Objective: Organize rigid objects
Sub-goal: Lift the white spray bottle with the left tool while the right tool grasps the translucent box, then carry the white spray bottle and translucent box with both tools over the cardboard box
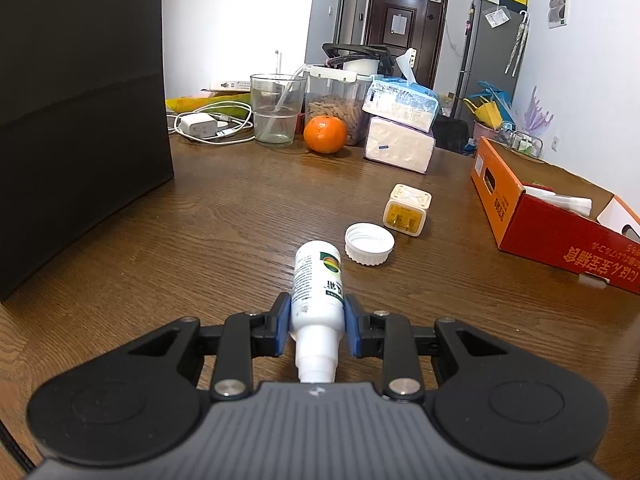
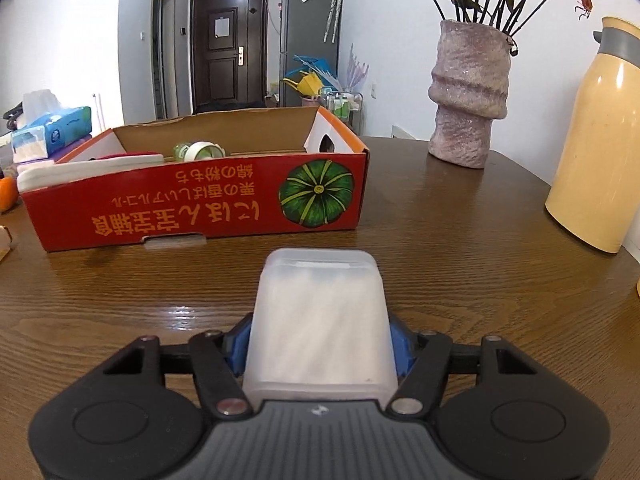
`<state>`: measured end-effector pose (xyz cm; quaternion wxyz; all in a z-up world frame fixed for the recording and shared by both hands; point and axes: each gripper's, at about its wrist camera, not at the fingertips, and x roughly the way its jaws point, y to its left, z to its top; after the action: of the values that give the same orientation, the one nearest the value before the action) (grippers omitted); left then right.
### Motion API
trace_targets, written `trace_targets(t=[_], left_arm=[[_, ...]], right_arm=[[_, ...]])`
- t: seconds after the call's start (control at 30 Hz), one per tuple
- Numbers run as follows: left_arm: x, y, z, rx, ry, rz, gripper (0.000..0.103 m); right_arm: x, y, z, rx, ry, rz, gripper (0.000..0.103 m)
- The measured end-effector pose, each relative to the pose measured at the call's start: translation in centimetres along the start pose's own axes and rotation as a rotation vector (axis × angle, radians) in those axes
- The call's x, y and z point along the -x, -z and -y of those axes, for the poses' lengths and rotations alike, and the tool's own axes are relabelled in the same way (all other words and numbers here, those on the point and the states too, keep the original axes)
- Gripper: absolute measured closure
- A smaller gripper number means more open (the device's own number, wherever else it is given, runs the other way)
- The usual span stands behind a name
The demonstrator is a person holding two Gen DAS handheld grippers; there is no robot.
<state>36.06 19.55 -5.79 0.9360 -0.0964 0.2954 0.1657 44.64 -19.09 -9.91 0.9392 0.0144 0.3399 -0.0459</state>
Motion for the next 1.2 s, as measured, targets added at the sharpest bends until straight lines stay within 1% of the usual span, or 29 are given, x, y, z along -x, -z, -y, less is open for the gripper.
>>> trace_targets(t=[0.27,0.43,0.57,0.67,0.93,1.2], left_arm=[[0.3,0.1,0.5,-0.003,0.01,0.005,0.074],[1.0,0.4,1.5,-0.007,0.038,0.017,0.075],[2.0,0.4,2.5,-0.013,0.076,0.037,0.075],[2.7,0.5,3.6,-0.021,0.103,0.047,0.075],[4.4,0.2,6.7,-0.042,0.169,0.057,0.075],[6.6,-1.0,10.9,-0.079,0.236,0.107,0.075]], right_arm=[[1.6,0.0,-0.1,-0.003,-0.018,0.075,0.039],[3.0,0.1,0.0,-0.015,-0.028,0.125,0.039],[4.4,0.2,0.0,-0.023,-0.049,0.164,0.039],[5.2,0.3,0.0,-0.019,-0.08,0.187,0.039],[6.6,0.2,-0.3,-0.011,-0.108,0.218,0.039],[7.9,-0.5,-0.1,-0.005,-0.148,0.25,0.039]])
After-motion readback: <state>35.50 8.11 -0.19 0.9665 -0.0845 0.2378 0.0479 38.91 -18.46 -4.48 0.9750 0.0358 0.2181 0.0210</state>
